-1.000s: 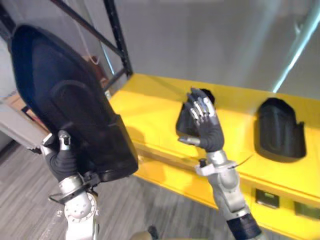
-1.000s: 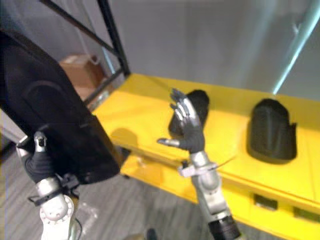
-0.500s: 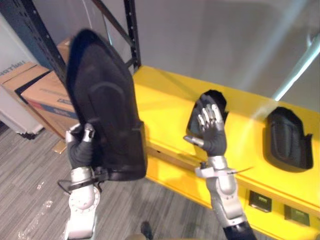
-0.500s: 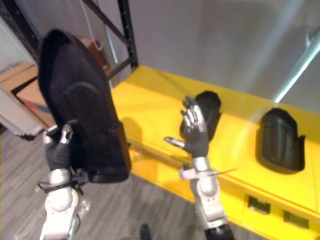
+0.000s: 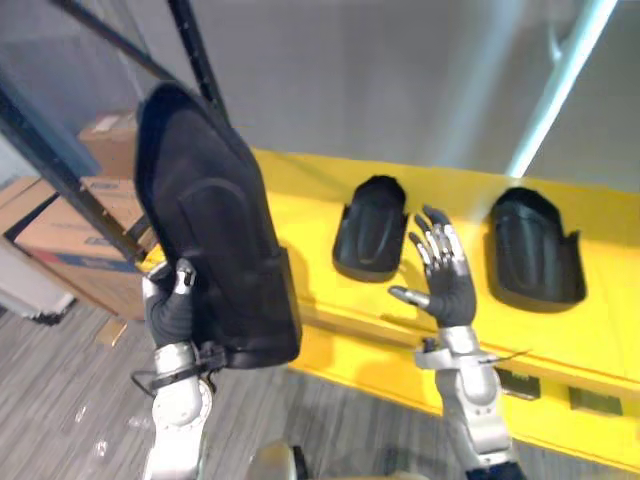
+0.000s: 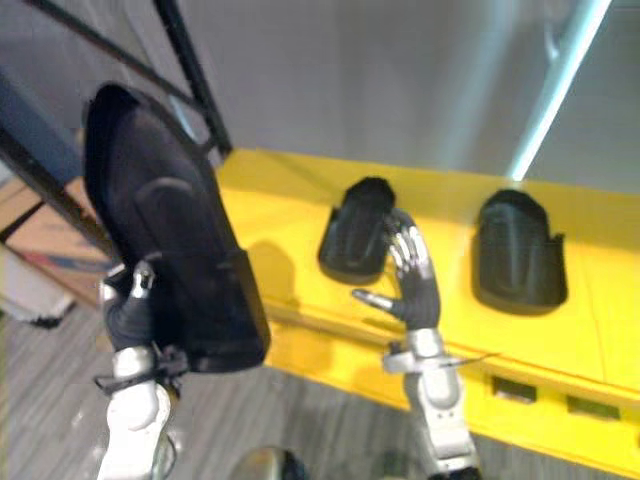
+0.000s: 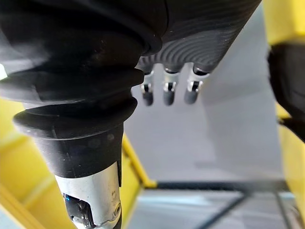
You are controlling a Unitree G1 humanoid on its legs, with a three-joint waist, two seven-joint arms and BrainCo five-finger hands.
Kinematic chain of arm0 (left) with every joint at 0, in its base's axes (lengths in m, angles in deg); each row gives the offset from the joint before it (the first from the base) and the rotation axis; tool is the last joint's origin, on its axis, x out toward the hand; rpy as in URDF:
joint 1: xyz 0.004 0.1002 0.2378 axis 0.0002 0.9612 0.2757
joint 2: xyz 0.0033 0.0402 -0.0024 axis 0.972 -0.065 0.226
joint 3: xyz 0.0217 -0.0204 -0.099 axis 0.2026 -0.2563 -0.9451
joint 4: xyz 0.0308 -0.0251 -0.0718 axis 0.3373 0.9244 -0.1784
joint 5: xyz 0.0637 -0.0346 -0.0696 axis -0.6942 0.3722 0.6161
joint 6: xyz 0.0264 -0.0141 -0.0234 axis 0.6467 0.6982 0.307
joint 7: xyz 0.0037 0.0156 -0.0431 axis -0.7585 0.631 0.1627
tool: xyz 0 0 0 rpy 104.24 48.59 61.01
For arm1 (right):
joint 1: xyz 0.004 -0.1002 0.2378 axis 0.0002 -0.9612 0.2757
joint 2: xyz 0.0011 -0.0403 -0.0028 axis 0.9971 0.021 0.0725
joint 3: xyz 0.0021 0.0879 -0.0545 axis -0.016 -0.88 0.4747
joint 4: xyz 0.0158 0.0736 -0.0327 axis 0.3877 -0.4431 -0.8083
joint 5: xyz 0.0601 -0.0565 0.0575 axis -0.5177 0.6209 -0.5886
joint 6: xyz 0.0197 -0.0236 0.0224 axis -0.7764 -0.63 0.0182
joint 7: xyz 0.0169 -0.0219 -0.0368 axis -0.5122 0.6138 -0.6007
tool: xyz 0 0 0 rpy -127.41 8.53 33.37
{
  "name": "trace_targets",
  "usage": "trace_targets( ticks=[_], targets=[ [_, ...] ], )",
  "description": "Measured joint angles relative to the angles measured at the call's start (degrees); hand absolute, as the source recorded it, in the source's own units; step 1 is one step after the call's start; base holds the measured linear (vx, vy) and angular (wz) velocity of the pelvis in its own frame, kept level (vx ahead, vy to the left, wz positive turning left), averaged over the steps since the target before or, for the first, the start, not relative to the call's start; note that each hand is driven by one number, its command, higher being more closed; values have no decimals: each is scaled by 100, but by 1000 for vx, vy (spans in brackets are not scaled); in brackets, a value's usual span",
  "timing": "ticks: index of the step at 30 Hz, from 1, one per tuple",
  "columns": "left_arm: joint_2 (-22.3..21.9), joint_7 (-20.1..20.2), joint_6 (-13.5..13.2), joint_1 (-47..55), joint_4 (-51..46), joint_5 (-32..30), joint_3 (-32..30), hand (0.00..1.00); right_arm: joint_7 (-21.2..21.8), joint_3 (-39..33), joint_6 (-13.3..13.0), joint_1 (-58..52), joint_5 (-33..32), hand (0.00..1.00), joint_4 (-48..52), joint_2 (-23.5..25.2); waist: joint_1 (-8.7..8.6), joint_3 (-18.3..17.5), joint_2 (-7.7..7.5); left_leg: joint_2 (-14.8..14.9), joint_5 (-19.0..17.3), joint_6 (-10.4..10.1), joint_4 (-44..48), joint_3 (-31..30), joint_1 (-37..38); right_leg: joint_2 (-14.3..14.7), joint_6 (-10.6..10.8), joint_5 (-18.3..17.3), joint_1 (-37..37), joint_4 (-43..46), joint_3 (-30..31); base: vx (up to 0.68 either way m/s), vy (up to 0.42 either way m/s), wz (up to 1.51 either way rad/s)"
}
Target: Walk over and take plastic housings, then place them on the shelf
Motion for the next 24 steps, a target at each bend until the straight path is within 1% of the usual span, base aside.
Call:
trace_targets(
  ticks=[1, 2, 3, 4, 5, 6, 7, 8, 9, 10, 11, 12, 13, 14, 15, 16, 17, 19, 20, 21, 24],
  targets=[
    [-3, -4, -27, -5, 4, -1, -5, 100, -6, -57, -2, 15, 0, 0, -1, 2, -5, 4, -7, 86, -20, -145, -384, -247, 97, -100, 1, 0, -52, 56, 148, 40, 118, -45],
    [-3, -5, -46, -4, 8, -2, -8, 100, -8, -63, -3, 14, 0, 0, 0, -1, -7, 3, -6, 122, 0, -181, -546, -378, 130, -146, 9, 4, -53, 56, 205, 67, 183, -49],
    [-2, -23, -72, -6, 10, -14, -8, 100, -15, -63, -3, 15, 3, 0, 0, -4, -5, -13, 21, 209, 70, -293, -779, -507, 190, -234, 40, 11, -50, 58, 313, 109, 337, -40],
    [0, -64, -79, -17, 10, -57, -12, 100, -41, -83, -4, 17, 9, 0, 3, -27, -8, -55, 87, 316, 145, -406, -914, -582, 239, -306, 177, 0, -46, 59, 384, 94, 295, -41],
    [-1, -88, -83, -25, 11, -57, -13, 100, -98, -93, -6, 25, 14, 0, 5, -55, -10, -75, 119, 336, 183, -418, -989, -549, 310, -352, 326, -26, -37, 64, 446, 134, 479, -31],
    [-12, -101, -88, -30, 13, -58, -11, 100, -296, -141, -8, 23, 62, 0, 3, -151, -25, -180, 282, 333, 245, -449, -1149, -520, 369, -402, 529, -54, -29, 70, 468, 95, 380, -3],
    [55, -105, -84, -122, 31, -60, -29, 100, -627, -250, -8, 20, 213, 0, -10, -129, -106, -232, 264, 210, -104, -848, -1266, -517, 460, -557, 659, -79, -26, 123, 459, 120, 467, 12],
    [116, -107, -71, -222, 70, -67, -47, 100, -772, -333, -10, 28, 296, 0, -32, -77, -121, -205, 162, 38, -103, -813, -1285, -480, 494, -739, 692, -59, -25, 173, 468, 68, 429, 12],
    [231, -116, 11, -341, 84, -187, -118, 100, -1149, -443, -20, 32, 559, 0, -34, 70, -83, -136, -24, -135, -127, -717, -1310, -338, 519, -940, 710, 105, -123, 249, 480, 48, 388, -13],
    [332, -112, 69, -375, 92, -259, -228, 100, -1343, -454, -54, 31, 689, 0, -34, 187, -18, -101, -102, -159, -155, -662, -1303, -241, 532, -985, 652, 291, -195, 271, 457, 29, 412, -36],
    [426, -110, 138, -363, 93, -295, -343, 100, -1415, -453, -112, 31, 684, 0, -25, 300, 36, -91, -164, -127, -177, -623, -1318, -142, 566, -981, 617, 509, -269, 275, 389, 19, 268, -46],
    [516, -112, 245, -326, 86, -289, -515, 100, -1398, -450, -207, 28, 662, 0, 25, 416, 51, -120, -227, -82, -161, -572, -1410, -44, 636, -954, 501, 783, -335, 275, 162, 29, 239, -43],
    [529, -112, 295, -311, 84, -282, -576, 100, -1366, -448, -246, 23, 663, 0, 83, 460, 49, -123, -244, -71, -131, -525, -1510, -18, 711, -925, 449, 899, -348, 264, 65, 21, 185, -30],
    [519, -124, 390, -302, 60, -276, -716, 100, -1321, -403, -267, -39, 667, 0, 295, 491, 9, -125, -246, -41, -73, -448, -1674, 24, 786, -786, 448, 839, -376, 178, 82, -3, 109, -9],
    [515, -144, 490, -309, 5, -268, -782, 100, -1240, -341, -271, -149, 685, 0, 578, 485, -12, -179, -336, -55, -7, -431, -1802, 36, 788, -604, 356, 807, -379, 37, 40, -16, 77, -8],
    [501, -169, 517, -292, -23, -267, -797, 100, -1215, -313, -282, -186, 695, 0, 687, 474, 13, -199, -367, -68, 5, -438, -1833, 75, 787, -612, 337, 820, -374, -39, -134, -19, 27, -11],
    [503, -246, 564, -248, -71, -264, -808, 100, -1114, -247, -354, -188, 730, 0, 737, 480, 12, -224, -409, -118, 56, -455, -1903, 108, 770, -622, 343, 843, -353, -216, -208, -19, 6, -12],
    [490, -292, 685, -248, -90, -270, -750, 100, -1116, -235, -370, -192, 935, 0, 707, 468, 10, -228, -415, -157, 182, -480, -2063, 113, 779, -611, 346, 844, -318, -401, -227, -48, -33, 2],
    [463, -290, 737, -252, -105, -280, -747, 100, -1133, -251, -369, -194, 1039, 0, 703, 402, 5, -223, -376, -159, 365, -516, -2301, 100, 796, -575, 348, 843, -322, -496, -319, -68, -71, 10],
    [455, -291, 755, -254, -110, -297, -747, 100, -1135, -257, -369, -193, 1042, 0, 692, 354, 2, -210, -349, -152, 442, -537, -2415, 100, 827, -555, 349, 843, -322, -533, -375, -88, -95, 5],
    [445, -261, 984, -255, -121, -504, -760, 100, -1124, -308, -363, -167, 994, 0, 652, 47, 19, -197, -174, -66, 819, -635, -3025, 149, 1098, -419, 377, 855, -303, -639, -383, -72, -83, -7]
  ],
)
